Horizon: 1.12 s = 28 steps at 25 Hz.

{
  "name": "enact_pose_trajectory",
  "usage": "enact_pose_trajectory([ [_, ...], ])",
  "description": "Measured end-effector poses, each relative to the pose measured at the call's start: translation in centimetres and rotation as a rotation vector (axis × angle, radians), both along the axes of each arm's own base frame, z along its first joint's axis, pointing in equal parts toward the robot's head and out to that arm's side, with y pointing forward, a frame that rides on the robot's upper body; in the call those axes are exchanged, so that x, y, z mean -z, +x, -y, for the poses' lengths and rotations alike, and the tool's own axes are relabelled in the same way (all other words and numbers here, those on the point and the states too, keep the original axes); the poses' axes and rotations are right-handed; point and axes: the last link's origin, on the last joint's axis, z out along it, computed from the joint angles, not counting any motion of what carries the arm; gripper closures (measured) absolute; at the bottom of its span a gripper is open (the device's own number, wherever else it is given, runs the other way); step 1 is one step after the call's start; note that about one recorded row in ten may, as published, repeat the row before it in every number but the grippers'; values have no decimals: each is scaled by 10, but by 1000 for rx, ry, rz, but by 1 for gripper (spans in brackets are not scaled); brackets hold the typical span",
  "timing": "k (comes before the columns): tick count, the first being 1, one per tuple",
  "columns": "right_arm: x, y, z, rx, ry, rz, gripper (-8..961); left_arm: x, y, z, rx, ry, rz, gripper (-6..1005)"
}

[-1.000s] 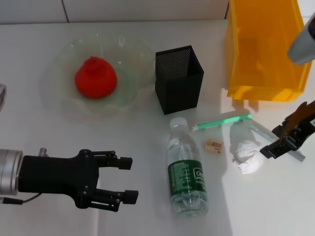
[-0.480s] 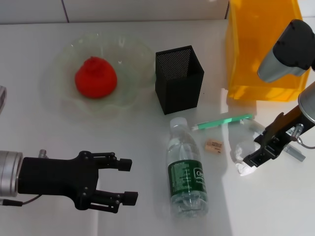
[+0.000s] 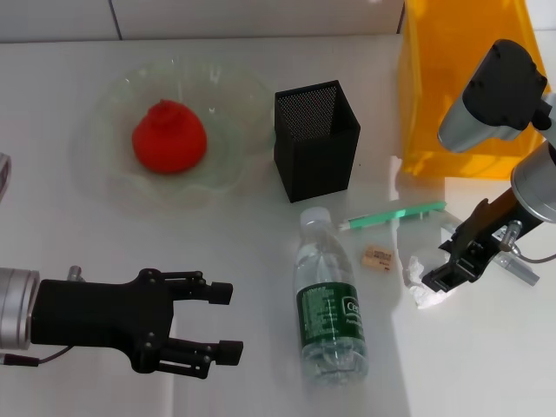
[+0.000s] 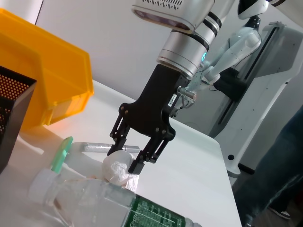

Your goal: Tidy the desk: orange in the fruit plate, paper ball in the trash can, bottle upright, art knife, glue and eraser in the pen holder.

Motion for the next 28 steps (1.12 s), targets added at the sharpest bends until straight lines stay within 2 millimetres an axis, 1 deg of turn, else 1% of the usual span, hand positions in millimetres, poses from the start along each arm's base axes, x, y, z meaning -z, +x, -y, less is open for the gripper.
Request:
enact_pose_trajectory([
  [3, 0, -1, 0, -6, -1, 2, 436, 0, 0, 0, 0, 0, 0, 185],
  [8, -5, -5, 1, -25, 11, -20, 473, 0, 0, 1, -5, -2, 1, 188],
  [9, -14, -8, 2, -37, 31, -65, 481, 0, -1, 1, -6, -3, 1, 188],
  [10, -14, -8, 2, -37, 31, -65, 481, 0, -1, 1, -6, -3, 1, 189],
  [11, -32, -10, -1, -44, 96, -130, 481, -1, -1, 1, -7, -3, 1, 189],
  [12, -32, -10, -1, -44, 96, -130, 480, -1, -1, 1, -7, -3, 1, 190],
  [13, -44, -10, -4, -45, 148, -166, 480, -1, -1, 1, -7, -3, 1, 190],
  [14, -74, -9, -13, -48, 285, -254, 480, -1, -1, 1, -7, -3, 1, 191],
  [15, -87, -9, -18, -53, 356, -295, 481, -1, -1, 1, -7, -4, 1, 192],
  [16, -113, -9, -29, -71, 510, -385, 482, -1, 0, 1, -6, -4, 1, 192],
  [17, -130, -7, -39, -92, 627, -442, 483, -1, 1, -1, -2, -5, 1, 193],
  [18, -130, -7, -39, -92, 627, -442, 482, -1, 1, -1, -2, -5, 1, 193],
  [19, -134, -5, -44, -101, 669, -455, 481, -1, 1, -1, -1, -6, 1, 194],
  [20, -137, 1, -53, -99, 738, -463, 480, 0, 2, -2, 1, -6, 2, 195],
  [21, -137, 1, -53, -99, 738, -463, 478, 0, 2, -2, 1, -6, 2, 195],
  [22, -135, 6, -59, -93, 775, -456, 477, 0, 2, -2, 2, -6, 2, 196],
  [23, -135, 6, -59, -93, 775, -456, 476, 0, 2, -2, 2, -6, 2, 196],
  [24, -130, 10, -65, -83, 797, -453, 475, 0, 3, -2, 3, -6, 2, 197],
  [27, -127, 12, -67, -77, 804, -452, 472, 0, 3, -2, 3, -6, 2, 199],
  [28, -120, 14, -71, -69, 798, -451, 471, 0, 2, -2, 1, -6, 2, 199],
])
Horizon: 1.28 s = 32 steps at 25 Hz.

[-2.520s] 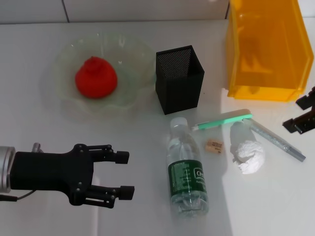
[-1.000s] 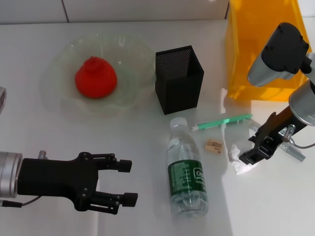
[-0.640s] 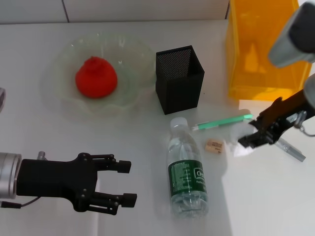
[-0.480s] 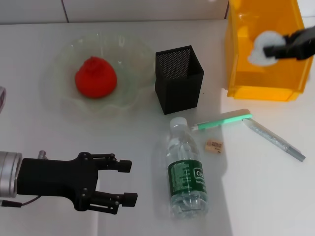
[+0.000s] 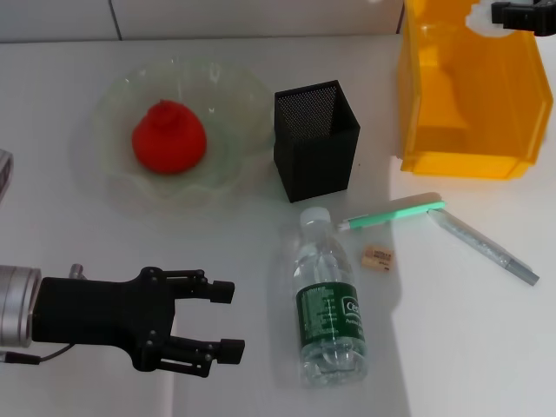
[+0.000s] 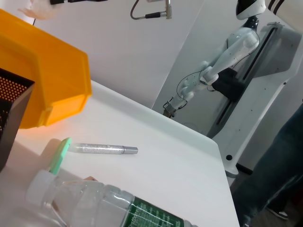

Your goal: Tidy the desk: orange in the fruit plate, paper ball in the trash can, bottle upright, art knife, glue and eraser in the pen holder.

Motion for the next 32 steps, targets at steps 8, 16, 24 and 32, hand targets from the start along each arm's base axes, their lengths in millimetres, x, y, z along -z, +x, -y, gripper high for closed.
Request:
enact_pose_trajectory([
  [8, 7, -2, 2, -13, -36, 13, 325, 0, -1, 1, -5, -1, 0, 204],
  [16, 4, -10, 11, -42, -78, -7, 192, -1, -1, 1, -4, -1, 0, 208],
  [24, -1, -32, 56, -208, -273, -49, 194, -1, -2, 1, -10, 2, 4, 213],
  [32, 1, 42, 128, -380, -417, -383, 195, -10, 5, -14, -81, -3, -22, 218],
])
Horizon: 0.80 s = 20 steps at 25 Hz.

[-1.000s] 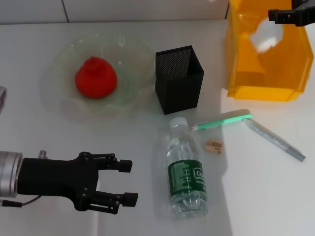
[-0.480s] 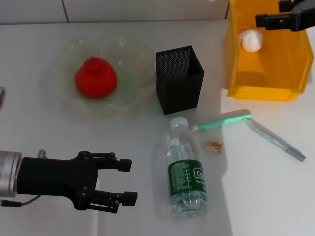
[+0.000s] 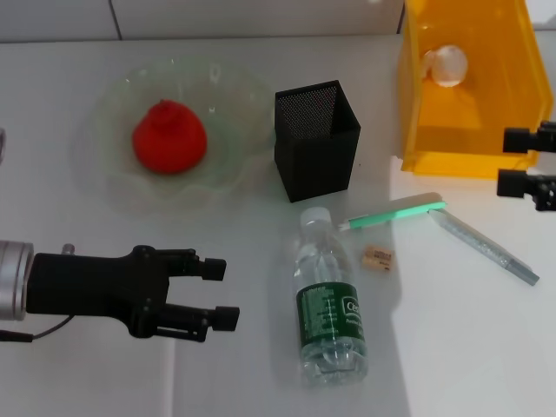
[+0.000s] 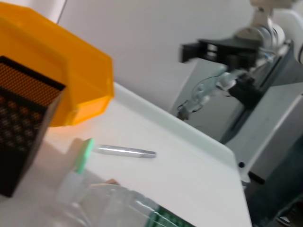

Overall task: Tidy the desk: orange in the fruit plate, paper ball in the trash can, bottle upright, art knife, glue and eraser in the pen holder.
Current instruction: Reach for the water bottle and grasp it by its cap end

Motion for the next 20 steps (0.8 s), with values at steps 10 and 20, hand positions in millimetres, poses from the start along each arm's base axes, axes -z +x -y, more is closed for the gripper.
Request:
enact_pose_trajectory([
  [10, 29, 71, 55, 31, -98, -59, 196, -3, 36, -51, -236, -75, -170, 224],
  [20, 30, 82, 57, 103, -102, -18, 197, 4, 103, -98, -391, -60, -299, 229],
])
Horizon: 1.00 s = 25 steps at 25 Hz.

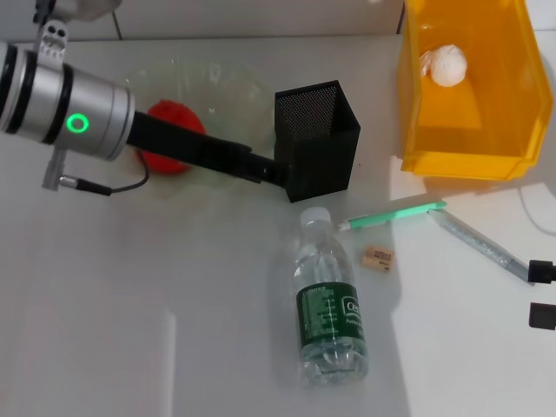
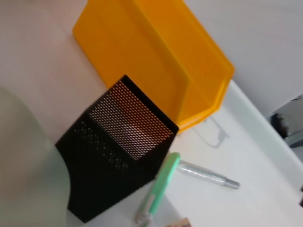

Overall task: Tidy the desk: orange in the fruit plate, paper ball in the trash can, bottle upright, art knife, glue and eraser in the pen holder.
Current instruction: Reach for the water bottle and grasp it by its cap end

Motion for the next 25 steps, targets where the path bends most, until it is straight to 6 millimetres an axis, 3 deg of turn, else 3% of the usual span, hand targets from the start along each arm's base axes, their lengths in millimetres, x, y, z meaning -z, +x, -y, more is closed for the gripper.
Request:
enact_pose_trajectory([
  [4, -5, 1, 1, 7, 4, 10, 197, 8, 13, -18, -52, 17, -112, 232],
  [11, -5, 2, 2, 5, 6, 14, 198, 20, 17, -27, -116, 54, -170, 236],
  [21, -3, -2, -1, -7, 9, 2, 198, 35, 1, -24, -243, 50, -177, 242],
  [25, -1, -3, -3, -9, 11, 1, 199, 49, 5, -17, -249, 6, -188, 244],
])
